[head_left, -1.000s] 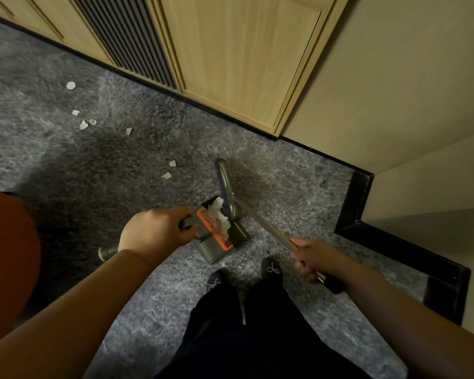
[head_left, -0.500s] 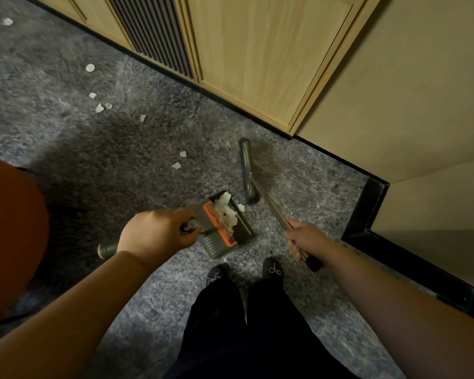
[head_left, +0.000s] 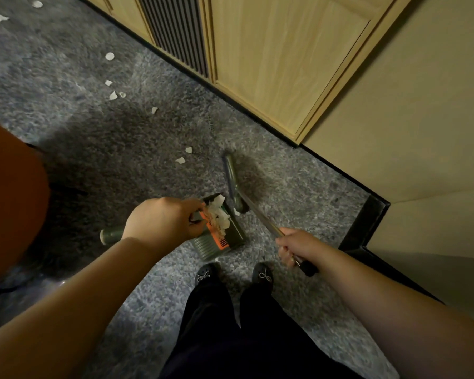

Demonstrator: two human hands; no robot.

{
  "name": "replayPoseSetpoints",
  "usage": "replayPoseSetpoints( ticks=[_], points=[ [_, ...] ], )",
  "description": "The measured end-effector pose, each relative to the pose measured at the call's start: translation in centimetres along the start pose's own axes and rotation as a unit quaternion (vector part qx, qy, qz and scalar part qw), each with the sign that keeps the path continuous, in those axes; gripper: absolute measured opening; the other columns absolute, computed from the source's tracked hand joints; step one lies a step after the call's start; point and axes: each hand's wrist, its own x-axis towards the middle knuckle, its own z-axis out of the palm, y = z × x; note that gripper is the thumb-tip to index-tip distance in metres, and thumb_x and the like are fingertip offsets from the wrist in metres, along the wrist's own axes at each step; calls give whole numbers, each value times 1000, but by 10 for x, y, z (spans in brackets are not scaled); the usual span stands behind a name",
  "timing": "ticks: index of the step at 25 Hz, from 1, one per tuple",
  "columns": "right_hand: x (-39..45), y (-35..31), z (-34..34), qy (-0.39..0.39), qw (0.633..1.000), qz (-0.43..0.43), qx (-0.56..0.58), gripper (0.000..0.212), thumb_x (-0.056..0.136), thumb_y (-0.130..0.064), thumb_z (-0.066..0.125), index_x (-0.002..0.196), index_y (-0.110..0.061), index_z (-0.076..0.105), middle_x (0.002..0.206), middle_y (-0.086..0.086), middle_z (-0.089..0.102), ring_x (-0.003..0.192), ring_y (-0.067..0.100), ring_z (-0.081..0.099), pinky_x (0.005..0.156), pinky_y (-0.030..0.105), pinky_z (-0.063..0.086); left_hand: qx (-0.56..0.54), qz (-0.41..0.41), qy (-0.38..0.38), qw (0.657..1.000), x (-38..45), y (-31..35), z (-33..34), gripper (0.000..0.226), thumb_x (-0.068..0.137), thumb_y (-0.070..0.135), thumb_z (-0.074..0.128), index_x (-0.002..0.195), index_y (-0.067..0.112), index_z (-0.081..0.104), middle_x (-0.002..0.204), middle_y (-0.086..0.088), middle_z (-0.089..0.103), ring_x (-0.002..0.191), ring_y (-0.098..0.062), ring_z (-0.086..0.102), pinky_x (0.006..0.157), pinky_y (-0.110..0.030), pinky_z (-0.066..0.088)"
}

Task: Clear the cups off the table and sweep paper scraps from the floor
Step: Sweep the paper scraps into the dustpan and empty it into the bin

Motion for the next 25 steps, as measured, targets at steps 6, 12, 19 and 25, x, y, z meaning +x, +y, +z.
replayPoseSetpoints(
  ticks=[6, 12, 19, 25],
  points=[
    [-19, -3, -22, -47, 998, 18, 38, 44, 100, 0, 33, 144, -8, 33, 48, 0, 36, 31, 4, 31, 31, 12, 27, 52, -25, -31, 998, 9, 5, 4, 19, 81, 44, 66, 85, 25, 68, 64, -1, 62, 58, -29, 59, 52, -34, 50],
    [-35, 9, -57, -42, 998, -7, 47, 44, 100, -2, 35, 140, -19, 40, 49, 1, 40, 31, 5, 32, 30, 13, 27, 52, -22, -8, 998, 1, 4, 1, 18, 81, 43, 67, 82, 25, 67, 63, 0, 61, 55, -28, 57, 50, -30, 45],
    [-15, -7, -52, 28, 998, -56, 13, 57, 100, -3, 41, 150, -24, 24, 56, 5, 39, 31, 9, 33, 32, 16, 29, 19, -140, 10, 990, -21, 18, 4, 24, 83, 45, 66, 80, 21, 66, 58, 1, 56, 51, -26, 54, 46, -32, 47],
    [11, -21, -34, 18, 999, -29, -25, 29, 100, -1, 36, 121, -19, 46, 59, 5, 33, 30, 7, 31, 33, 12, 27, 33, -142, -2, 989, -24, 26, 12, 26, 86, 44, 63, 74, 22, 57, 53, 3, 48, 45, -25, 48, 43, -27, 37]
  ],
)
